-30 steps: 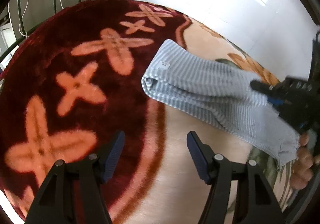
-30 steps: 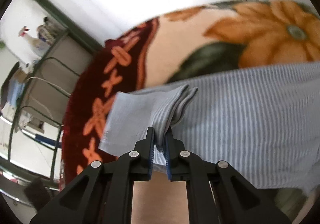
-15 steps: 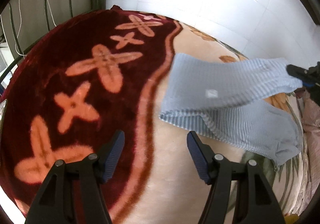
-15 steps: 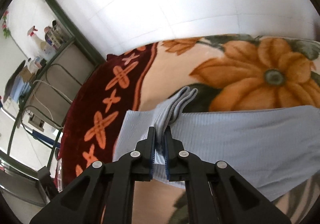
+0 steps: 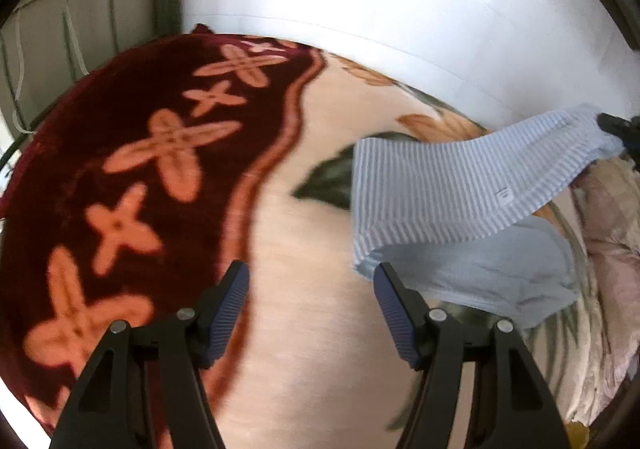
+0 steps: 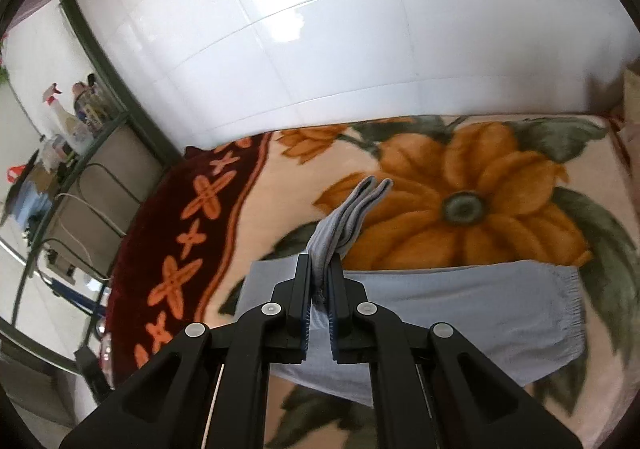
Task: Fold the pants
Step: 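Lift the held end with the right gripper and fold it over the strip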
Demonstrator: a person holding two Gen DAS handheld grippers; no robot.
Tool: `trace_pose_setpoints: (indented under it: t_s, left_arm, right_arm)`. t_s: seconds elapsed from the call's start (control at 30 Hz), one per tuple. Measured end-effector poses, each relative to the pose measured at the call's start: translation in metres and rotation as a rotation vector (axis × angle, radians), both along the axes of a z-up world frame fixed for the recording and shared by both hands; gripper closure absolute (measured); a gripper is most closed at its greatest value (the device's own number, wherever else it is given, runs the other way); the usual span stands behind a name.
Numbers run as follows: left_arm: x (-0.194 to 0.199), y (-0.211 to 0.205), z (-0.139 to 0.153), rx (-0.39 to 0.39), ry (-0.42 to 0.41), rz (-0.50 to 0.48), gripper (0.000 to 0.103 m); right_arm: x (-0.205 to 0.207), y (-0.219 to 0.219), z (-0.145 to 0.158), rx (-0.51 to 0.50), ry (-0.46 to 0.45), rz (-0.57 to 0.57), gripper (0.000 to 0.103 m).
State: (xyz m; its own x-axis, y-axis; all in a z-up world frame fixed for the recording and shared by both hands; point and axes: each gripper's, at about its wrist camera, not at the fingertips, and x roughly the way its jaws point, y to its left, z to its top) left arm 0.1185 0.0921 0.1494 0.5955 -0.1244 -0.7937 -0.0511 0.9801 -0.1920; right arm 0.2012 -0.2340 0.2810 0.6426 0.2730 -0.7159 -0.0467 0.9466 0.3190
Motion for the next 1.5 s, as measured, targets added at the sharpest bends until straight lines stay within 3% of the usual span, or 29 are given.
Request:
trace_pose_setpoints:
  t_s: [0.17,0.33,0.4,0.5,0.67,0.73,0.83,0.97,1.2,1.5]
  left_arm:
    - [-0.004,-0.041,-0.004,-0.002,-0.006,-0.088,0.035]
    - [-0.006,-0.08,-0.023,-0.094,0.005,-0.167,0.035]
    - [-0.005,-0.099,-0.03,-0.116,-0.017,-0.211,0.035]
    - [0.002,-0.127,-0.042,-0.087,-0.093,-0.257,0.035]
    - [0.027,-0.154,-0.059,-0.158,-0.107,-0.258,0.035]
    - [0.035,-0.157,-0.064,-0.104,-0.085,-0.216,0.041]
    - [0.034,-0.143,-0.063,-0.096,-0.094,-0.156,0.042]
    - [0.023,-0.129,-0.057,-0.002,-0.121,-0.165,0.042]
    - [0.005,-0.132,-0.057,0.035,-0.1,-0.206,0.042]
    - [-0.006,-0.126,-0.045,-0.002,-0.065,-0.219,0.041]
  right_arm:
    - [-0.002,-0.028,-0.008,0.02,0.018,-0.034,0.095]
    - [-0.004,-0.051,-0.005,0.038,0.013,-0.061,0.095]
    - [-0.007,-0.06,0.001,0.048,0.005,-0.072,0.095]
    - [-0.014,-0.079,0.008,0.054,-0.003,-0.096,0.095]
    - [-0.019,-0.11,0.003,0.011,0.0,-0.13,0.095]
    - [-0.019,-0.124,-0.008,-0.01,0.018,-0.148,0.095]
    - [-0.016,-0.142,-0.027,-0.047,0.053,-0.162,0.095]
    - [-0.009,-0.162,-0.057,-0.109,0.11,-0.166,0.095]
    - [-0.014,-0.187,-0.102,-0.164,0.168,-0.179,0.095]
    - [-0.017,-0.201,-0.164,-0.236,0.219,-0.21,0.095]
